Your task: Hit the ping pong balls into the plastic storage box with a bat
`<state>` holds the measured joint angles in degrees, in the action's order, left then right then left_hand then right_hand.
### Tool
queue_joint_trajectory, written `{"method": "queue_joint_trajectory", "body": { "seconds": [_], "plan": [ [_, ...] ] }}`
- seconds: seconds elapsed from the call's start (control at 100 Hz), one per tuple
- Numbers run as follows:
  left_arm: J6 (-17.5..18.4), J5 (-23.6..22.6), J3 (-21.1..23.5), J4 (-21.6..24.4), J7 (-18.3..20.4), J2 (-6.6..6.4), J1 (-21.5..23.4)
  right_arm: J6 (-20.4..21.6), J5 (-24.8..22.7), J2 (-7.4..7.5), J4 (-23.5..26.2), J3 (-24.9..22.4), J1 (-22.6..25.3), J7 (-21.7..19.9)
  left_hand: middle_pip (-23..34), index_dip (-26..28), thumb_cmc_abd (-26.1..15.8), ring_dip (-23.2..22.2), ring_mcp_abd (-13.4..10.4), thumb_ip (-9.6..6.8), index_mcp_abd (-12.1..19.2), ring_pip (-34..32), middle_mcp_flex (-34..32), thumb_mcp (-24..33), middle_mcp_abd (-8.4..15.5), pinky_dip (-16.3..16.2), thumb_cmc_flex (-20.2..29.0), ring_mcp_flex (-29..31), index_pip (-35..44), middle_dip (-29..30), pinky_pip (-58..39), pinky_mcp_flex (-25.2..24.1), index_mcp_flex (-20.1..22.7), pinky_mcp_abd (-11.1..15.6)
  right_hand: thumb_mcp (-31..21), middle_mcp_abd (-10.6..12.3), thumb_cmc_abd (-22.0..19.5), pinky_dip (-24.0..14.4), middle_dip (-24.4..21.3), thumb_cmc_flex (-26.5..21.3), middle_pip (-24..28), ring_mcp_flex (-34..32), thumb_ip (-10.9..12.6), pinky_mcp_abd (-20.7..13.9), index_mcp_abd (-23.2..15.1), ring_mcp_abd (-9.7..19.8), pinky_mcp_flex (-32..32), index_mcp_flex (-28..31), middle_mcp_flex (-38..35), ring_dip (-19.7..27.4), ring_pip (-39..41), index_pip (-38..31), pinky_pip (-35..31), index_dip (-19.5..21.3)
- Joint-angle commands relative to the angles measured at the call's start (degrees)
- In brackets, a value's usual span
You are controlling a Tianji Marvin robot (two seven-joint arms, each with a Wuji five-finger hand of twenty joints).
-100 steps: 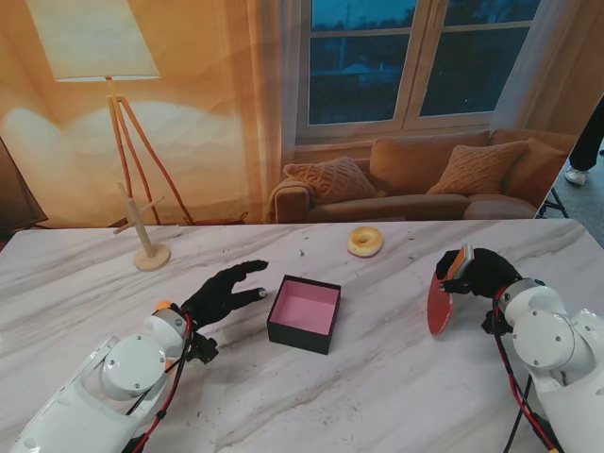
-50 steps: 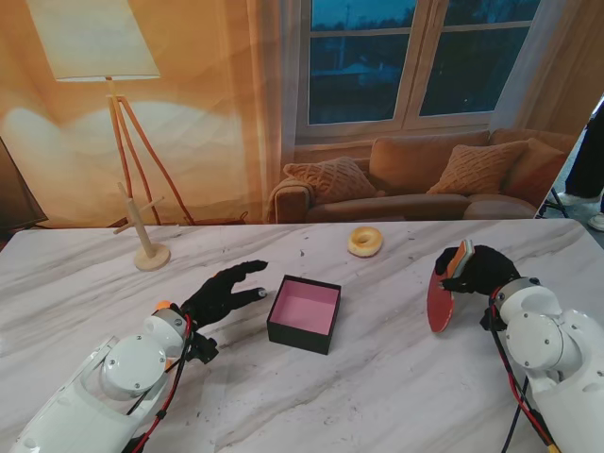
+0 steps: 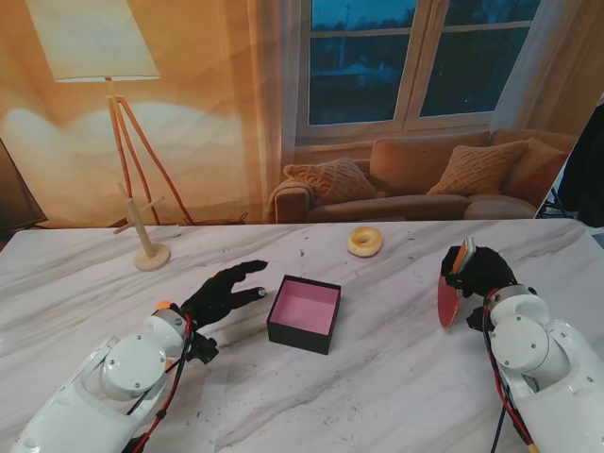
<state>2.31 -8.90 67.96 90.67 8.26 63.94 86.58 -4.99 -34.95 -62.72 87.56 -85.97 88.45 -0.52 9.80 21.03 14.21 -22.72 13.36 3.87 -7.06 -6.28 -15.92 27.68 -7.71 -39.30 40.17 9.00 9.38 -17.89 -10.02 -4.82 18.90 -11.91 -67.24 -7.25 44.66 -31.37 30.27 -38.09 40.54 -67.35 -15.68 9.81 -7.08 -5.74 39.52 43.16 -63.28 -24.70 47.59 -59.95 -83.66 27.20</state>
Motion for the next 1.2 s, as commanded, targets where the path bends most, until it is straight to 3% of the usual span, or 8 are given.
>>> {"method": "queue_joint_trajectory", "body": {
  "seconds": [0.0, 0.57, 1.19],
  "plan": [
    [-0.2, 0.1, 0.0, 0.2, 0.7, 0.28, 0.1, -0.5, 0.4, -0.67, 0.3, 0.3, 0.5, 0.2, -0.2, -0.2, -1.3, -0.4, -0.2, -1.39, 0.0, -0.3, -0.4, -1.6, 0.1, -0.6, 1.6, -1.3, 0.2, -0.4, 0.4, -0.9, 1.9, 0.6, -3.1, 0.6, -3.7, 0.6, 0.0, -5.1, 0.3, -2.2, -0.4, -0.5, 1.8, 1.1, 1.0, 2.8, -2.8, 0.0, 1.2, -1.8, -2.1, -0.6],
    [-0.3, 0.0, 0.2, 0.4, 0.6, 0.28, 0.4, -2.3, 13.9, -4.03, 2.1, 3.3, -0.3, 8.1, -0.2, -0.2, -1.3, -0.5, -0.2, -1.42, 0.1, -0.3, -0.4, -1.8, 0.0, -0.9, 1.7, -1.3, 0.2, -0.4, 0.2, -1.0, 1.9, 0.5, -2.5, -0.3, -5.1, 1.5, -0.7, -6.2, 1.9, -3.2, -0.2, -0.4, 2.3, 0.8, 1.7, 4.5, -3.4, 0.0, 2.0, -4.3, -2.6, -0.8],
    [-0.6, -3.4, 1.5, 0.6, 1.4, -0.26, -0.2, -1.0, 28.3, -5.42, 9.5, 3.5, 2.6, 7.7, 1.7, 0.3, 1.1, -2.6, 0.7, -1.45, 0.3, -2.5, -0.8, 1.1, -0.9, -3.3, 1.8, 0.3, 1.1, -2.4, -1.6, 0.5, 2.5, -0.6, -2.0, -0.3, -5.8, 2.3, -0.2, -6.0, 3.4, -2.9, -0.2, -1.0, 1.6, 1.1, 1.4, 4.4, -2.8, -0.4, 3.2, -5.2, -2.5, -0.7]
  ]
}}
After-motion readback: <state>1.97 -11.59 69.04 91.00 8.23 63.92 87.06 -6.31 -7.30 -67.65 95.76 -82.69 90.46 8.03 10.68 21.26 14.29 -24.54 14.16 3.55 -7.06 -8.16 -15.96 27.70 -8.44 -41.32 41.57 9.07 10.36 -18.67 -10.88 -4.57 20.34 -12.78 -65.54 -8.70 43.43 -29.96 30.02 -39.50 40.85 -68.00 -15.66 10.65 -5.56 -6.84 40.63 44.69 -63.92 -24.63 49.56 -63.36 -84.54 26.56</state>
